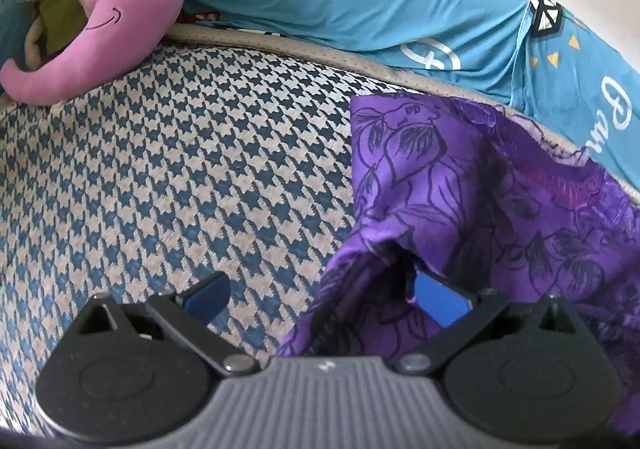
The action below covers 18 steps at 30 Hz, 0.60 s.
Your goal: Fold clothes
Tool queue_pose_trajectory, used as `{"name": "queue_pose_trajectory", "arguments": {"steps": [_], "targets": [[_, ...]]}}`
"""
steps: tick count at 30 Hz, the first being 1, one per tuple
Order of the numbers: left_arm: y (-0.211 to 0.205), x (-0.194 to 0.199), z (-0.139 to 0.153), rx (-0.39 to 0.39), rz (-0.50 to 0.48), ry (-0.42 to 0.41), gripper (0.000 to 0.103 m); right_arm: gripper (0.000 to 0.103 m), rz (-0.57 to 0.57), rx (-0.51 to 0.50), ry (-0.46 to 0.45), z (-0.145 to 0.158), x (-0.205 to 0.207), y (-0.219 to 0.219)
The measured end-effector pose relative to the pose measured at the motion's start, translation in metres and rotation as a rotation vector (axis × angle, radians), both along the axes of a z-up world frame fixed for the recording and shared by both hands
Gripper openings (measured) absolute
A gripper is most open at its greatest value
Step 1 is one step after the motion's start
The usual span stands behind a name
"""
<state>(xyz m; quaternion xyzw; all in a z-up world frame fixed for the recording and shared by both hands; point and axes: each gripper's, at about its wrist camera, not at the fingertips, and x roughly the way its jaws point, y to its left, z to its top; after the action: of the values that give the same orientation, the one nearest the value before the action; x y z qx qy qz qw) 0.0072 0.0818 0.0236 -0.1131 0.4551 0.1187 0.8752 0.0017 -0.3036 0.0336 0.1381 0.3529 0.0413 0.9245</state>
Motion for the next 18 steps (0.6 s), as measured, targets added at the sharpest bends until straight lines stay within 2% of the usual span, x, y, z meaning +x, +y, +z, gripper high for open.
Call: {"name": "queue_pose_trajectory", "arguments": {"steps": [3,8,10,11,12,15,18], "targets": [[0.002,0.002,-0.003,0.021,0.018,0.009,0.102,0.036,0.015,0.011,0.024,-0.008,0.002,0.003],[0.008,0.005,-0.007,0.042,0.052,0.012,0.102,0.036,0.017,-0.035,0.045,-0.02,0.007,0.013],[0.011,0.007,-0.008,0.043,0.064,0.011,0.102,0.031,0.014,-0.057,0.053,-0.023,0.008,0.016],[0.012,0.007,-0.009,0.042,0.069,0.009,0.102,0.021,0.013,-0.068,0.056,-0.023,0.008,0.018],[0.013,0.008,-0.01,0.04,0.072,0.007,0.102,0.017,0.012,-0.08,0.059,-0.023,0.009,0.019],[0.015,0.009,-0.012,0.032,0.078,0.001,0.102,0.013,0.025,-0.078,0.054,-0.015,0.003,0.019],[0.019,0.007,-0.013,0.064,0.112,-0.008,0.102,0.013,0.038,-0.099,0.042,-0.004,-0.006,0.018]]}}
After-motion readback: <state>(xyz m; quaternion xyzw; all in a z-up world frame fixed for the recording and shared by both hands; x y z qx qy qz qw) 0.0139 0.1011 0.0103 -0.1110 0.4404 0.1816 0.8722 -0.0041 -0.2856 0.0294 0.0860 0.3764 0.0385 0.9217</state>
